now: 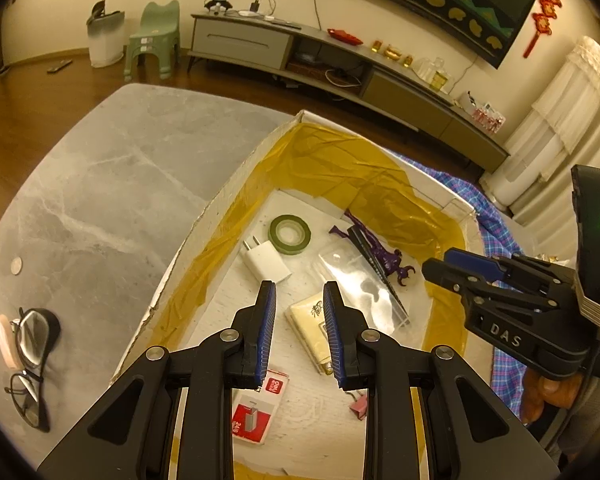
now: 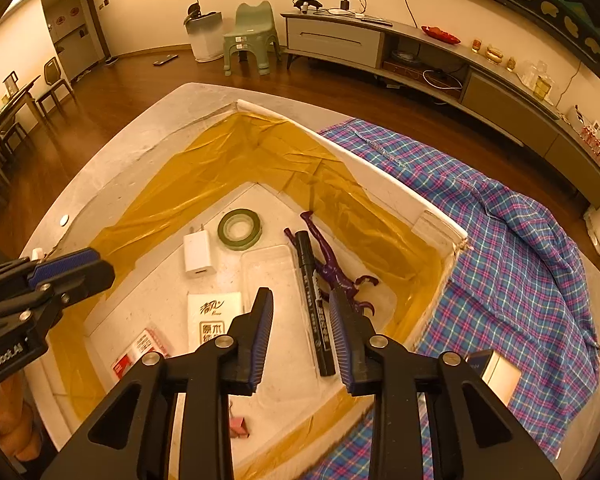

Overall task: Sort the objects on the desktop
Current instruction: 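Lower white charger into box with left tool while right tool drops black marker, then move both open tools back over the plaid cloth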

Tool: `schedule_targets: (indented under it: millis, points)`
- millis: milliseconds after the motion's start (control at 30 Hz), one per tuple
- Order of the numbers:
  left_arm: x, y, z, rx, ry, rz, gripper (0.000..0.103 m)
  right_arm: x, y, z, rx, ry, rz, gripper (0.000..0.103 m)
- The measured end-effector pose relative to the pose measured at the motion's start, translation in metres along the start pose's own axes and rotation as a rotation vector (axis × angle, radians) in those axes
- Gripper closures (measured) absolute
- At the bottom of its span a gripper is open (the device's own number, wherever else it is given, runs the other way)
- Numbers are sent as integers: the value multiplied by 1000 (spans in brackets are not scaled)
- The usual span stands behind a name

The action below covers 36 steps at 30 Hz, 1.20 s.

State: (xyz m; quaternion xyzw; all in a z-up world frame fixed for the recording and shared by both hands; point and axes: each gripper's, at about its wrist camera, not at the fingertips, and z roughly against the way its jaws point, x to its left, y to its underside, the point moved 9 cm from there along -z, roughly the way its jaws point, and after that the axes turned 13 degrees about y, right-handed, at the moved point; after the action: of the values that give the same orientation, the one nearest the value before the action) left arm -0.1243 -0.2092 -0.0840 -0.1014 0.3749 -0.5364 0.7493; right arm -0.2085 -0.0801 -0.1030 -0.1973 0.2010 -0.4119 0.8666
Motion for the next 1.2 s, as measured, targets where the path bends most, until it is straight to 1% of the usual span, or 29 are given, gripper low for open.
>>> schedule_targets:
  millis: [100, 167, 333, 467, 667, 833, 900, 933, 967, 1000, 1200]
  points:
    - [-2, -1, 6, -16, 7, -10, 77, 2, 2, 10, -6, -4, 7, 68]
    - [-4, -1, 10, -29, 13, -16, 76, 3, 3, 16, -11, -5, 13, 62]
    - [-7, -4, 20, -64, 38, -19, 76, 11, 7, 33, -21, -6, 35, 61]
    - [-10, -6, 28, -91, 58, -21, 75, 18, 9, 45, -35, -7, 50, 55]
    - [-15, -6, 39, -121, 86, -22, 74, 25, 13, 63, -57, -11, 66, 50]
    - [-19, -7, 48, -141, 108, -22, 73, 31, 16, 80, -83, -15, 70, 49]
    - [-22, -6, 51, -151, 122, -23, 71, 31, 19, 90, -105, -25, 64, 46]
    - [-23, -6, 53, -155, 131, -24, 70, 31, 20, 94, -116, -30, 59, 42]
    - [-26, -5, 55, -159, 141, -25, 70, 31, 21, 100, -135, -37, 51, 41]
    - [-28, -5, 57, -162, 151, -28, 69, 28, 23, 109, -164, -49, 37, 41]
    - [-58, 0, 73, -192, 213, -63, 68, 6, 36, 141, -269, -97, -43, 41]
